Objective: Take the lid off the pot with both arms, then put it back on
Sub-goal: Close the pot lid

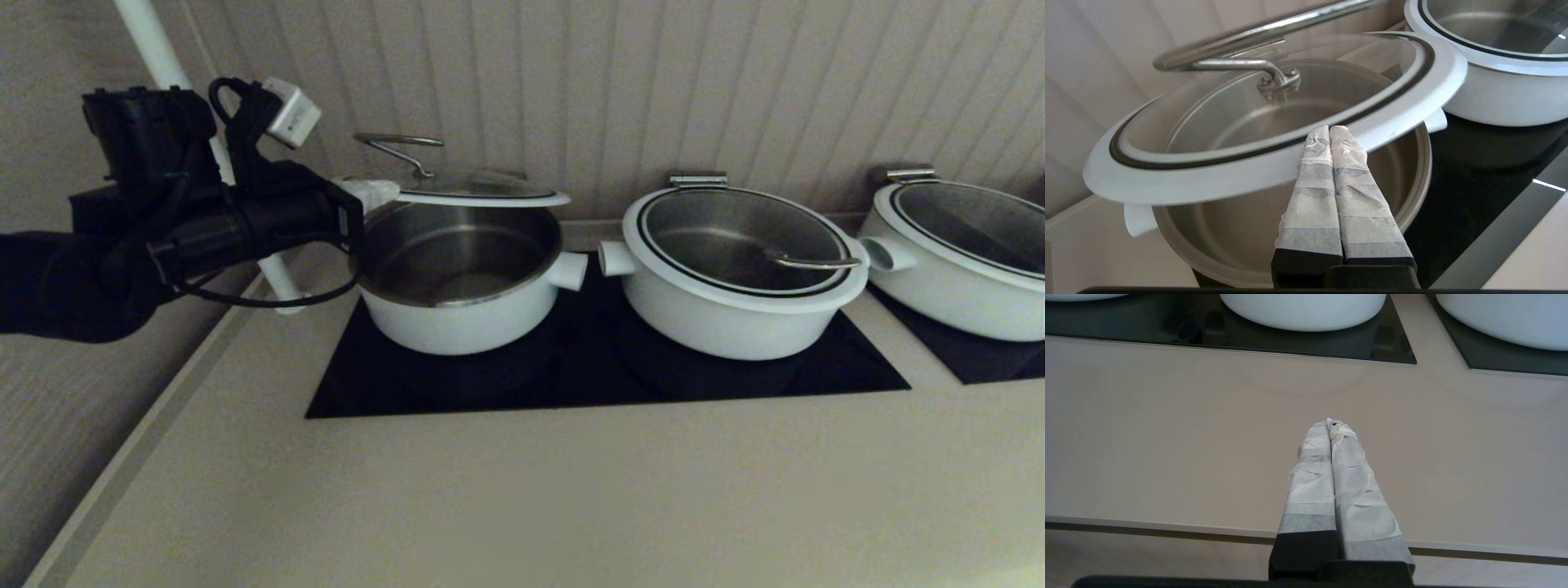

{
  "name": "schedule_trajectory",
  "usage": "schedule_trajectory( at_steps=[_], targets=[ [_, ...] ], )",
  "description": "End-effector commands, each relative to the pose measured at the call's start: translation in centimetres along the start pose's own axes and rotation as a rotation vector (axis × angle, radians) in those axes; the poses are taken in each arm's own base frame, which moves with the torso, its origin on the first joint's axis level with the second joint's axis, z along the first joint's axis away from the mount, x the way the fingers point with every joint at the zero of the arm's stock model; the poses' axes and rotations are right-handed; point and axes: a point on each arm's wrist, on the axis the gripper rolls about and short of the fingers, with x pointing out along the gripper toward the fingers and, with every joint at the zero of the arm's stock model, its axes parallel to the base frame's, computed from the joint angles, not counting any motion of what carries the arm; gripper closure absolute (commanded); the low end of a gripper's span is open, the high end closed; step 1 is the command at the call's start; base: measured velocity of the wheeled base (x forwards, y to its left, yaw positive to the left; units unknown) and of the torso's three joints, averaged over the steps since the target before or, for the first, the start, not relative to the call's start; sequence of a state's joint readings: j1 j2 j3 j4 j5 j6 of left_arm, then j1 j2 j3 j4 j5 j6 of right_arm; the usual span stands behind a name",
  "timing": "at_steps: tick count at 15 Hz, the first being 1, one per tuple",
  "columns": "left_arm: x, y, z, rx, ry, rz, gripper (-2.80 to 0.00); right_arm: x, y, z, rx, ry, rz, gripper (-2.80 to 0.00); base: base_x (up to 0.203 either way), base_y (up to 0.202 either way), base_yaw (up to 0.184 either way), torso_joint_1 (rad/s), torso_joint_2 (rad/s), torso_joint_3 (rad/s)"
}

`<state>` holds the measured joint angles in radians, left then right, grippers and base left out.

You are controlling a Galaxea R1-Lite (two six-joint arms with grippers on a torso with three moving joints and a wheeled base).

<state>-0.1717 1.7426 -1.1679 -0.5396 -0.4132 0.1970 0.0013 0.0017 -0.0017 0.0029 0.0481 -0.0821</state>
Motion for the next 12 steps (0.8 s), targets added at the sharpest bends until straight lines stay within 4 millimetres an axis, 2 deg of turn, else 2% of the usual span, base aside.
schedule_trajectory(
  at_steps=[1, 5, 12],
  targets=[
    [0.74, 0.26, -0.32, -0.001, 0.003, -0.003, 0.0, 0.0, 0.0, -0.01, -0.001, 0.0, 0.001, 0.0, 0.0, 0.0, 0.0, 0.0, 0.0, 0.0],
    [1.46, 0.61, -0.19, 0.006, -0.007, 0.0, 0.0, 0.0, 0.0, -0.01, -0.001, 0.0, 0.001, 0.0, 0.0, 0.0, 0.0, 0.0, 0.0, 0.0],
    [1.38, 0.5, -0.87, -0.001, 0.015, -0.002, 0.0, 0.0, 0.0, -0.01, -0.001, 0.0, 0.001, 0.0, 0.0, 0.0, 0.0, 0.0, 0.0, 0.0]
  ],
)
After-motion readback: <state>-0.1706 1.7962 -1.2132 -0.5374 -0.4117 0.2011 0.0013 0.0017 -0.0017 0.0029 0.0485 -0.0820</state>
